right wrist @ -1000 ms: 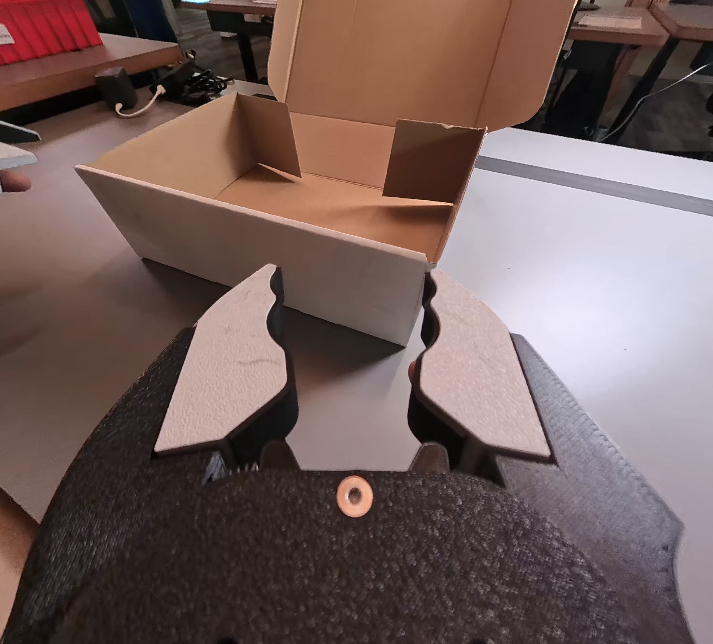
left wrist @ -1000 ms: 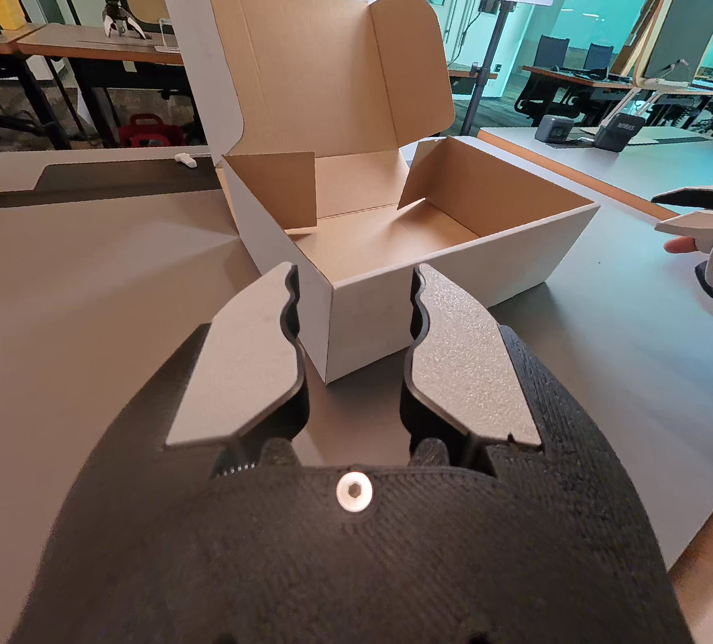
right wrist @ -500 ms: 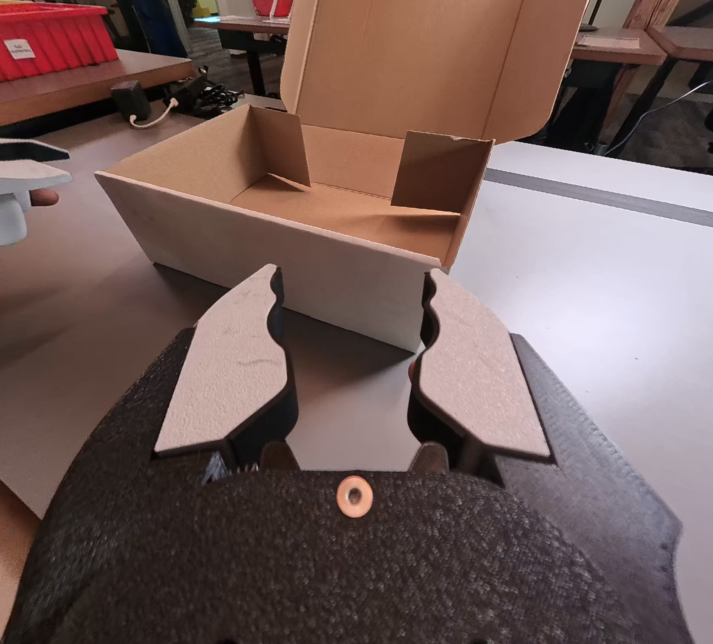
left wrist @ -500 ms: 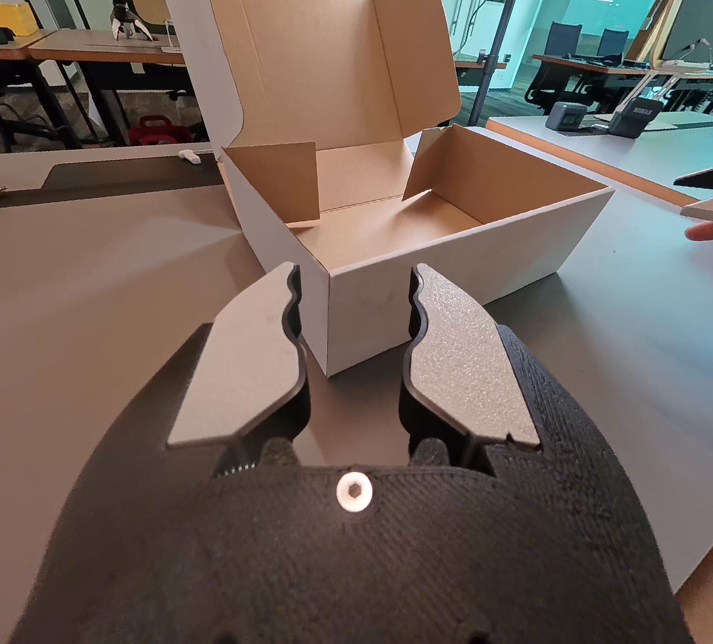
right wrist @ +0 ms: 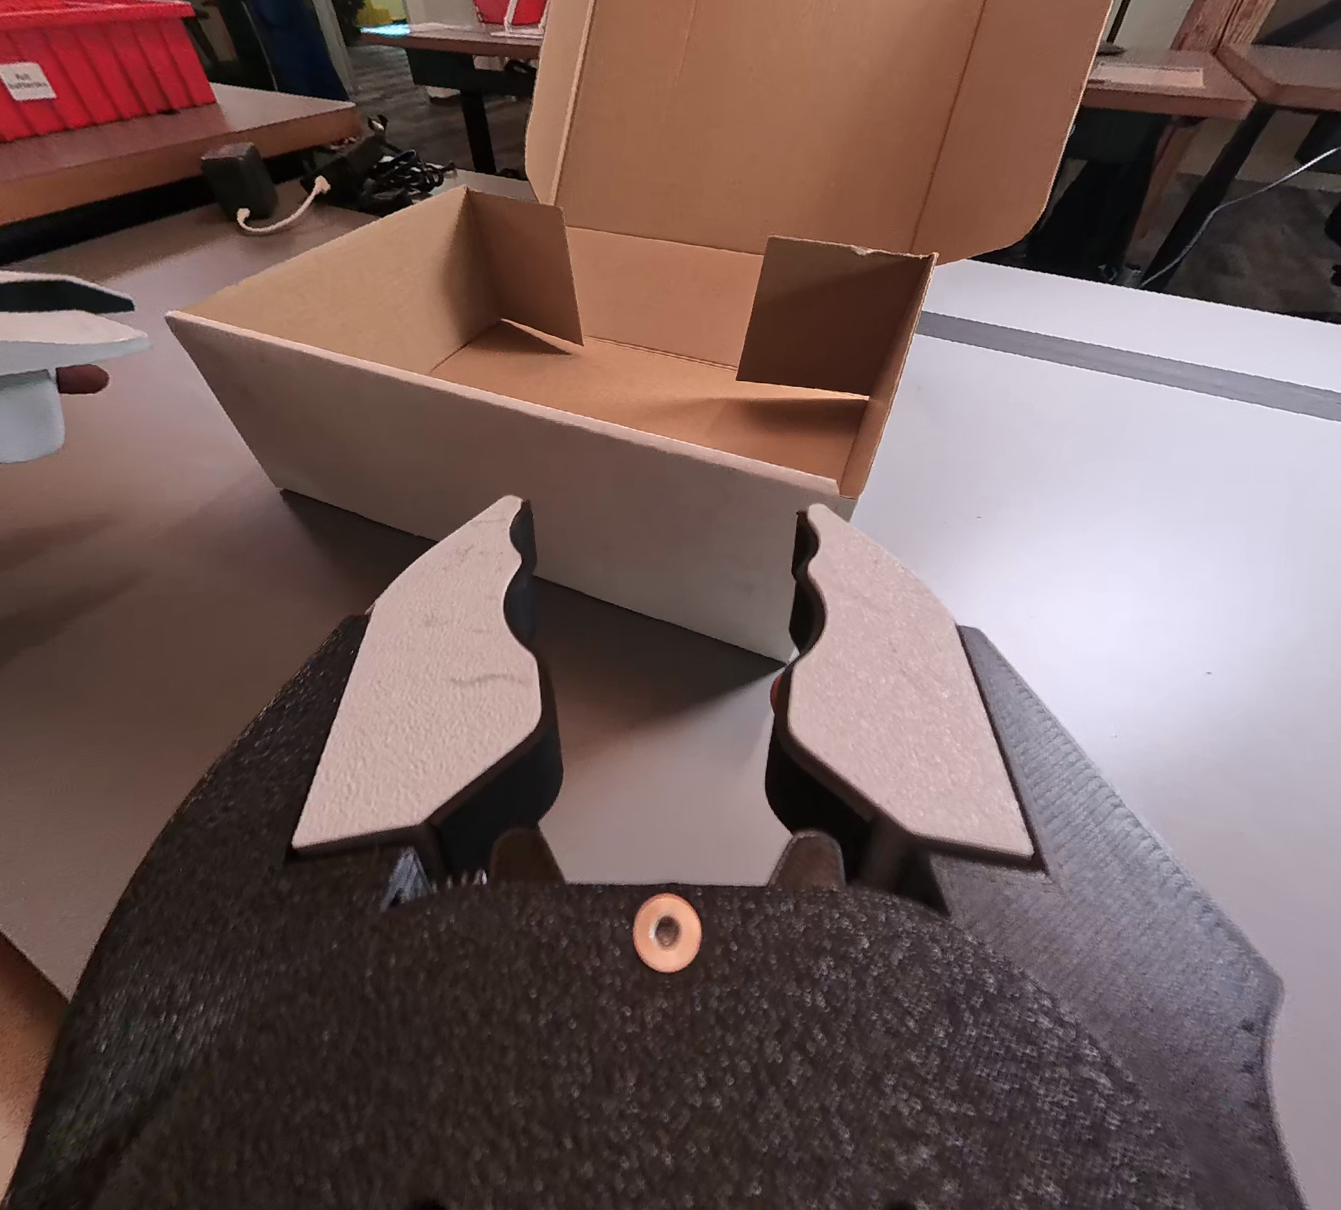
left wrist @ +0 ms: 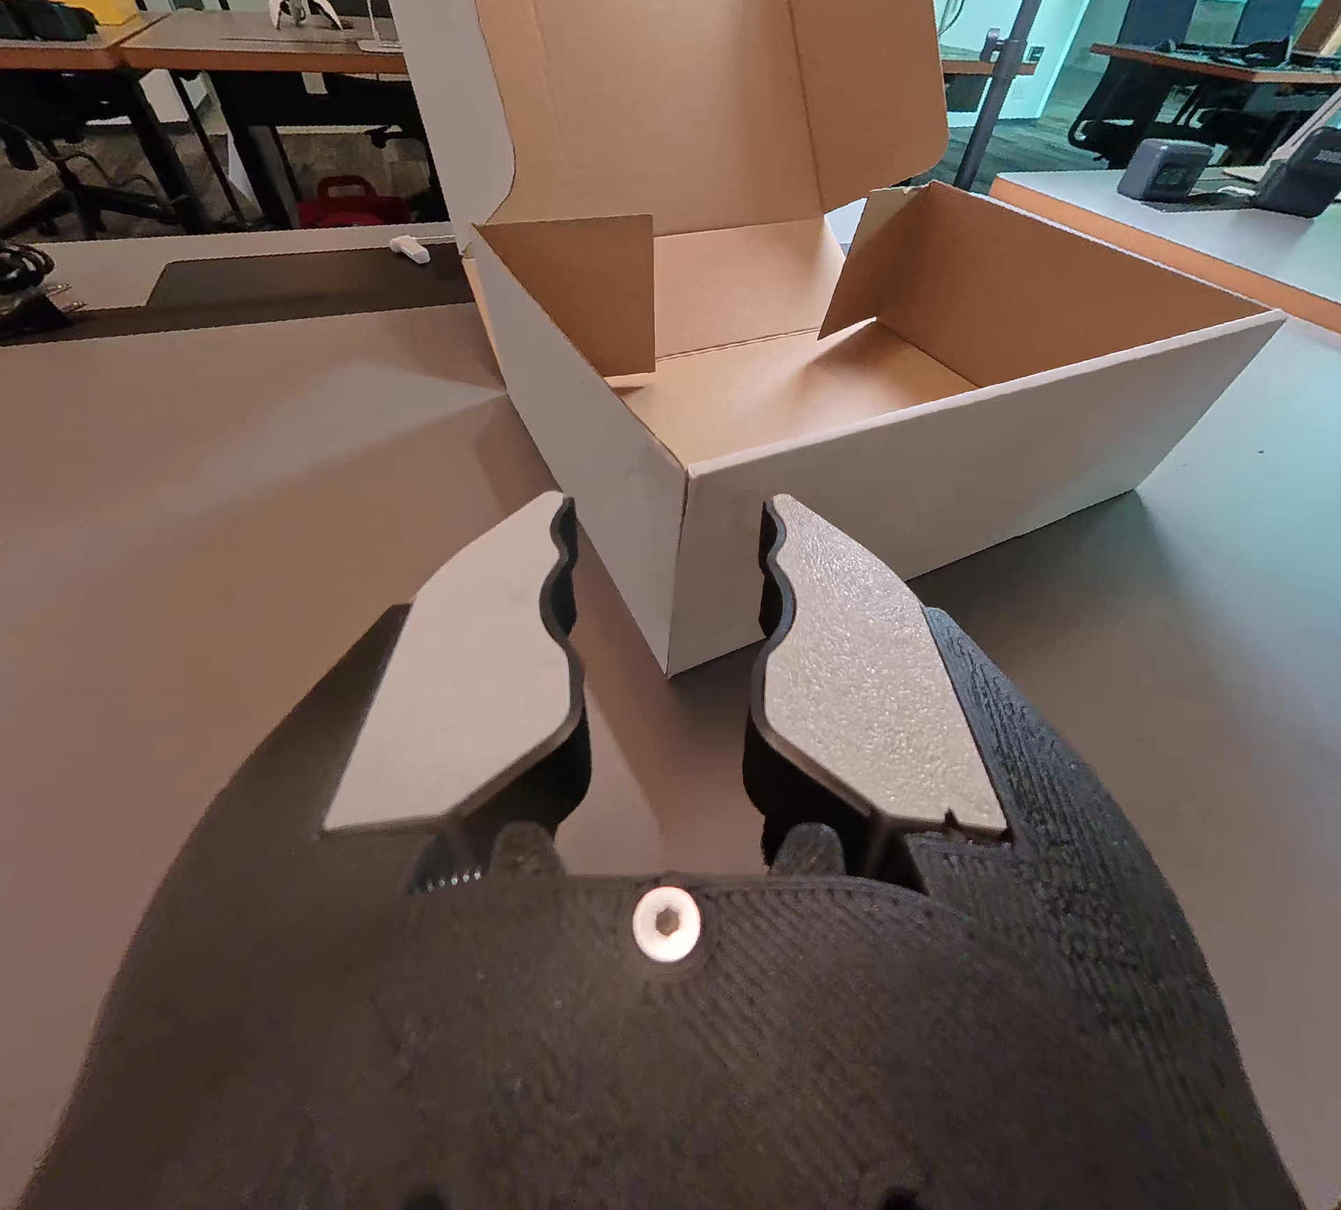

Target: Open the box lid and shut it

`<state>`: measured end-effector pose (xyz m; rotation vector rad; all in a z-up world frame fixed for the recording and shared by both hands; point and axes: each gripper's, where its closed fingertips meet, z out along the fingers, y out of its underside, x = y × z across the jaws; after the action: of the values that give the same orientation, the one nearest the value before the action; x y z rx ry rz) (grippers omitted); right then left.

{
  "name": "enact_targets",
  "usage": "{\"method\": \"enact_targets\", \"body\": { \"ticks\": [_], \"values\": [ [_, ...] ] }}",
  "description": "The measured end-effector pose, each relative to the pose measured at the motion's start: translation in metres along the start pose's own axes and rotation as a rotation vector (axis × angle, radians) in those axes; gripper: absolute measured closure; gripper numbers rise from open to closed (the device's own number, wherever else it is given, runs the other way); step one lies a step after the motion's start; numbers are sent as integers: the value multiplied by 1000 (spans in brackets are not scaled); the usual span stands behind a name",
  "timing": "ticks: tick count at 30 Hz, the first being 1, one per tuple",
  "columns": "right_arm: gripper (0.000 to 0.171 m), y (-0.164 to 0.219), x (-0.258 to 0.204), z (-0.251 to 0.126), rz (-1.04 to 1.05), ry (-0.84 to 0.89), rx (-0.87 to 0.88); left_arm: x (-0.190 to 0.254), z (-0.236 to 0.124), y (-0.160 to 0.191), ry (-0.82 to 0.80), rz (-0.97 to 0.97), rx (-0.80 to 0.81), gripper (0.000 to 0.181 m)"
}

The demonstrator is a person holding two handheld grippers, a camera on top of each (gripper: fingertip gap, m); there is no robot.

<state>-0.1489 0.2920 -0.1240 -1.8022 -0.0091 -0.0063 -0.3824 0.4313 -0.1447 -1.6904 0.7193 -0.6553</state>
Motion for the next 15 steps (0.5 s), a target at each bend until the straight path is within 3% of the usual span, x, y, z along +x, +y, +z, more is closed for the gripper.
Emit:
{"method": "enact_targets", "body": {
  "ticks": [11, 15],
  "values": [
    [112, -5, -24, 4, -46, -71, 21, -5, 4, 3, -52, 63, -24, 143],
    [133, -11, -55, 6, -116, -165, 54, 0, 6, 0, -69, 120, -25, 158]
  ]
}}
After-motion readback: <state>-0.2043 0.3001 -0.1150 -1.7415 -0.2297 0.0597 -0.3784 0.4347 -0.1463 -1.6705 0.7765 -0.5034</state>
